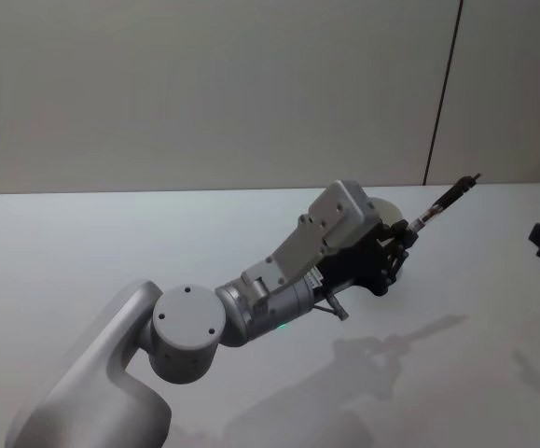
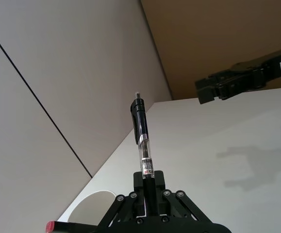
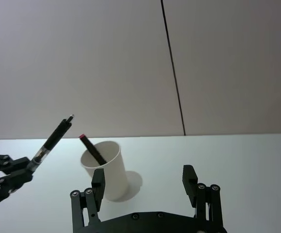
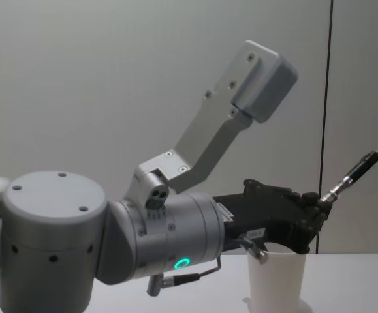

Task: Place the pen into the pen holder.

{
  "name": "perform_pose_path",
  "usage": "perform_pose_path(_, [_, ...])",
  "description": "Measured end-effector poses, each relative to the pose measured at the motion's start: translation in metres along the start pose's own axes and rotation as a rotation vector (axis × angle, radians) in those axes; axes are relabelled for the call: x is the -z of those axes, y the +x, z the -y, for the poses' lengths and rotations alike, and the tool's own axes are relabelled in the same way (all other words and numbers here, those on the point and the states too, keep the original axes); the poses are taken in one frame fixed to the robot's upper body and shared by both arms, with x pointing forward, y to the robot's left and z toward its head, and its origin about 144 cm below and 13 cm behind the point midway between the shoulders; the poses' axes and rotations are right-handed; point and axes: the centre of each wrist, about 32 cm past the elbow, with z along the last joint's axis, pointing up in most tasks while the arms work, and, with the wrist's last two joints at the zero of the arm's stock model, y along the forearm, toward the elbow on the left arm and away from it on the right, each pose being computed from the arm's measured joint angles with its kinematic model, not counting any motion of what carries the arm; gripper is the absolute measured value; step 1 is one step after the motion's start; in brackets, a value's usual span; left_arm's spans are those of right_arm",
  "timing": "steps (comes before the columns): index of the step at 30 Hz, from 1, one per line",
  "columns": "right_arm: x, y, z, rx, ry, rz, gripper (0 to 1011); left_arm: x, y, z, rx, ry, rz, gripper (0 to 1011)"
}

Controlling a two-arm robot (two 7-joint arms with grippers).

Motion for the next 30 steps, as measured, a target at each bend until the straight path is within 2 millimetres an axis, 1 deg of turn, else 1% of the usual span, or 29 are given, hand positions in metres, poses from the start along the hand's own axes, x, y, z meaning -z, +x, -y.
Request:
perform_pose_path(10, [-0.007, -0.007, 0.008, -0.035, -0.046, -0.107, 1001, 0.0, 0.0, 0.0, 0.0, 0.0, 0.0, 136])
perform_pose_path(13, [-0.011, -0.012, 0.01, -0.041, -0.057, -0.144, 1002, 0.0, 0.0, 0.0, 0.0, 0.0, 0.0, 136])
perform_pose_path(30, [-0.022, -0.034, 0.007, -0.041, -0.062, -0.279, 1002, 0.0, 0.0, 0.0, 0.0, 0.0, 0.0, 136])
